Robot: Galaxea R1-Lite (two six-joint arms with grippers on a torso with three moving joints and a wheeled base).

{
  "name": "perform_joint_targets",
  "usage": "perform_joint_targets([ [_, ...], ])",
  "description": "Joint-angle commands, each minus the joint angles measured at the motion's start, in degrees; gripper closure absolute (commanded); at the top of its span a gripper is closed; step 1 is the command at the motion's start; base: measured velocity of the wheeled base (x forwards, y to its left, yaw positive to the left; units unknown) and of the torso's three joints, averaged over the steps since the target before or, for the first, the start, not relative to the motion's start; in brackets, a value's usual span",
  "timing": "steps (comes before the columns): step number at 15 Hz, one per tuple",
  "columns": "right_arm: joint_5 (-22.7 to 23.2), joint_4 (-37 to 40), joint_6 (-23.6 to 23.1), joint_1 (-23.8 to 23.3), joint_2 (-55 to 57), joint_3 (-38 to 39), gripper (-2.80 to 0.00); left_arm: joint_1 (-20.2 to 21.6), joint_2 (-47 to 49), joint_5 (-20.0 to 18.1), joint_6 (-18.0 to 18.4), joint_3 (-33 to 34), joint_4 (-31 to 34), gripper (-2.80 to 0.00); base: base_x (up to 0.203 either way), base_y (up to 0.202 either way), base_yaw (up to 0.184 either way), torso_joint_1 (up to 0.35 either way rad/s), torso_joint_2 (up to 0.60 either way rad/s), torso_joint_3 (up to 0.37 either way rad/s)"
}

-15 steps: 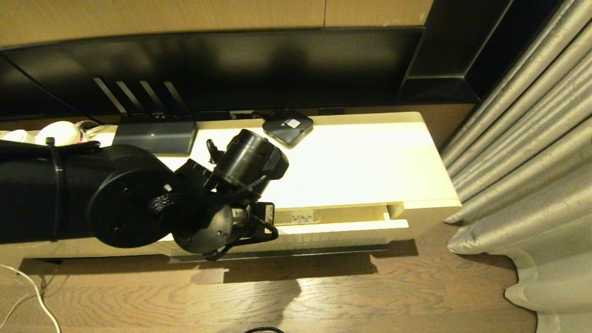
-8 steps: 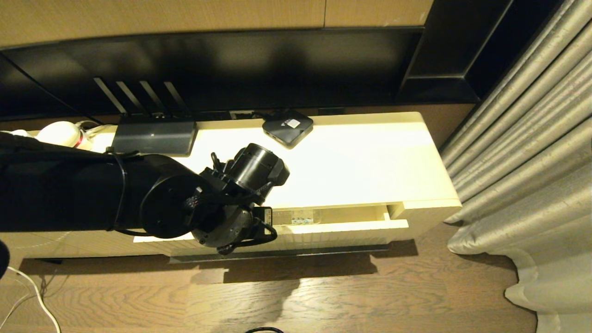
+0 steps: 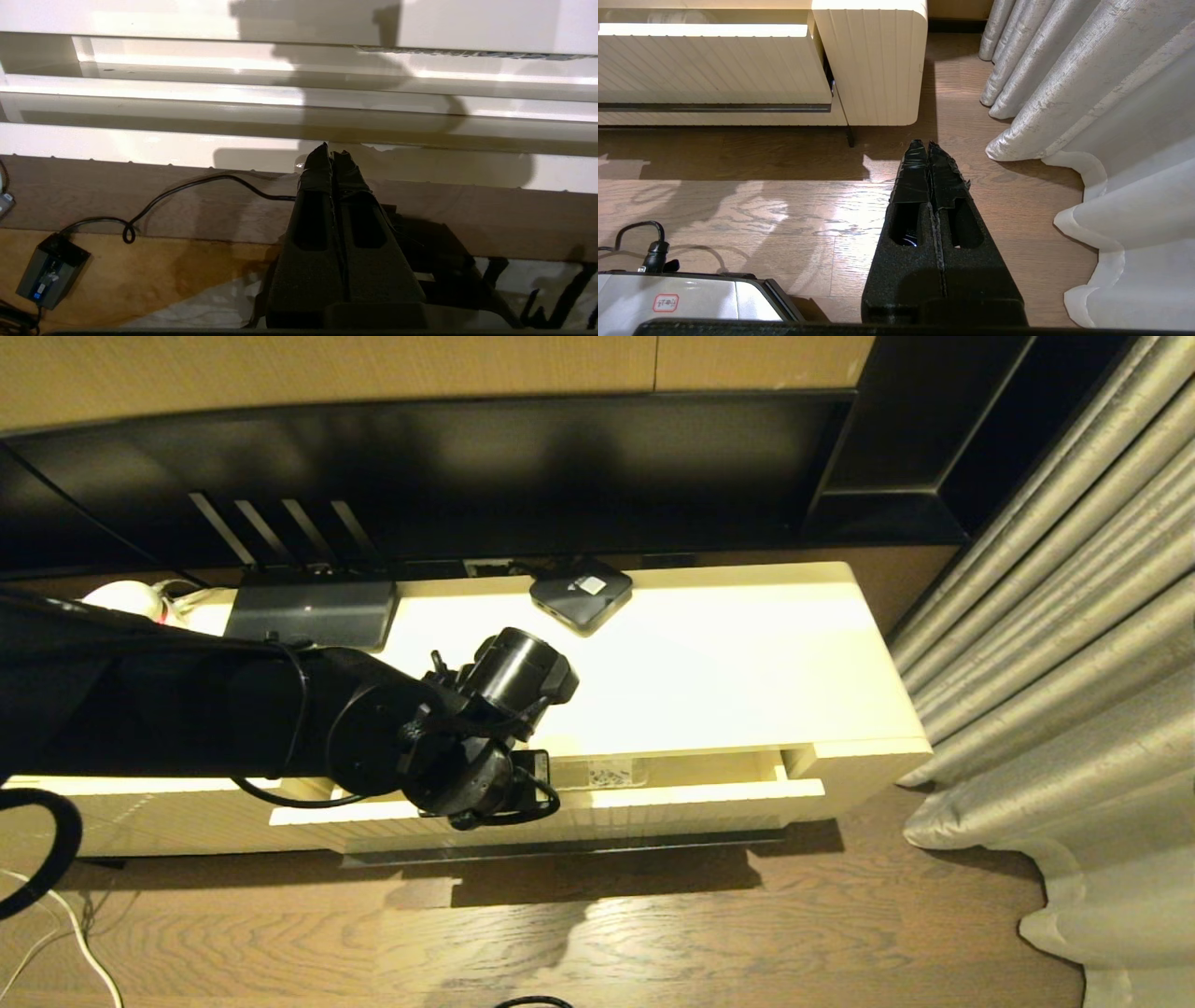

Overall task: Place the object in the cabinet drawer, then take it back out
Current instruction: Open the drawer

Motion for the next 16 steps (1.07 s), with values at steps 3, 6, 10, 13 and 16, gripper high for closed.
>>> perform_joint_targets([
  [3,0.02,0.00,0.02,0.02,0.06,0.00,0.00,0.68,2.88,-0.44,-0.10,-0.42,-3.36,0.00,0.000,0.000,0.000,0.000,0.00,0.000],
  [6,0.02,0.00,0.02,0.02,0.06,0.00,0.00,0.77,4.15,-0.55,-0.10,-1.12,-4.37,0.00,0.000,0.000,0.000,0.000,0.00,0.000],
  [10,0.02,0.00,0.02,0.02,0.06,0.01,0.00,1.40,5.11,-1.69,-0.06,-1.12,-6.18,0.00,0.000,0.000,0.000,0.000,0.00,0.000],
  [13,0.02,0.00,0.02,0.02,0.06,0.00,0.00,1.82,6.17,-2.57,-0.10,-1.39,-6.89,0.00,0.000,0.000,0.000,0.000,0.00,0.000],
  [16,0.02,0.00,0.02,0.02,0.06,0.00,0.00,1.82,5.90,-3.63,-0.27,-0.86,-5.90,0.00,0.000,0.000,0.000,0.000,0.00,0.000],
])
